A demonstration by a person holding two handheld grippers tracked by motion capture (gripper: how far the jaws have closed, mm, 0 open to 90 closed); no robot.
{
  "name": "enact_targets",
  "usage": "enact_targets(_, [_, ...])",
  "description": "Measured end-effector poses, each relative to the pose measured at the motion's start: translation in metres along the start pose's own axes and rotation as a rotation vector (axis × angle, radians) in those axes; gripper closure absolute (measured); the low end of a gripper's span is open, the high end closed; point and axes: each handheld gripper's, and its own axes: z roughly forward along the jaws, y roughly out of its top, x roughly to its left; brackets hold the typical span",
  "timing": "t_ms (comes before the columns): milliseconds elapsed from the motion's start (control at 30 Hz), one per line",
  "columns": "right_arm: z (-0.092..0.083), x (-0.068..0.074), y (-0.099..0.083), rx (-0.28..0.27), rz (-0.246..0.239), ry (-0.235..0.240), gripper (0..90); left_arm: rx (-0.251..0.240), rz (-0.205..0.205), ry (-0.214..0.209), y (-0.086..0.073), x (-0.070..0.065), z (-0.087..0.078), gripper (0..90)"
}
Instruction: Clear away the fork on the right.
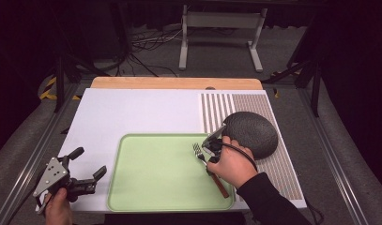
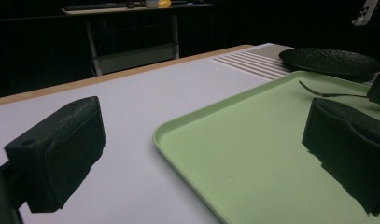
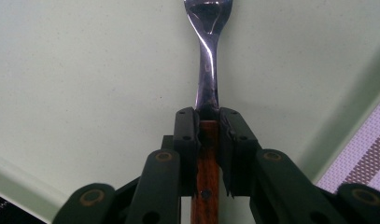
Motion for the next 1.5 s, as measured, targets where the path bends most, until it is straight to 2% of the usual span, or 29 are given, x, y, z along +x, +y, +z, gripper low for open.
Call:
enact_targets(533, [0.004,-0.002,0.000,0.023,0.010,0.003,76.1,-0.001,-0.001,0.000,0.000,0.000,0.000,0.0])
enact_targets(700, [-0.001,-0.004,0.001,-0.022,-0.011,0.014,63.3,-0.001,-0.001,-0.002,0.000,0.000,0.000,0.0])
enact_targets(800, [-0.004,-0.005,0.001,-0.074,-0.044,0.020,49.3,0.001,0.000,-0.002,0.000,0.000,0.000,0.0])
enact_targets(833, [-0.004,-0.005,0.001,-0.074,-0.044,0.020,49.3,0.001,0.000,-0.002,0.000,0.000,0.000,0.0])
enact_targets(900, [-0.007,-0.005,0.002,-0.132,-0.055,0.038,39.7,0.000,-0.002,-0.002,0.000,0.000,0.000,0.0])
enact_targets(933, [-0.008,-0.005,0.003,-0.165,-0.069,0.053,34.1,0.001,-0.001,-0.002,0.000,0.000,0.000,0.0])
enact_targets(1033, [-0.012,-0.005,0.005,-0.244,-0.130,0.081,26.9,0.001,-0.001,-0.003,0.000,0.000,0.000,0.0])
enact_targets(1100, [-0.013,-0.005,0.007,-0.295,-0.188,0.076,21.0,0.002,-0.001,-0.002,0.000,0.000,0.000,0.0])
enact_targets(1200, [-0.013,-0.005,0.011,-0.358,-0.276,0.059,17.5,0.002,-0.002,-0.003,0.000,0.000,0.000,0.0])
enact_targets(1233, [-0.012,-0.005,0.012,-0.374,-0.302,0.060,17.4,0.002,-0.002,-0.003,0.000,0.000,0.000,0.0])
enact_targets(1300, [-0.011,-0.005,0.016,-0.392,-0.319,0.065,17.4,0.002,-0.001,-0.004,0.000,0.000,0.000,0.0])
enact_targets(1400, [-0.007,-0.007,0.023,-0.424,-0.378,0.090,17.1,0.000,-0.001,-0.005,0.000,0.000,0.000,0.0])
enact_targets(1500, [-0.005,-0.008,0.026,-0.446,-0.389,0.100,19.3,0.000,-0.002,-0.005,0.000,0.000,0.000,0.0])
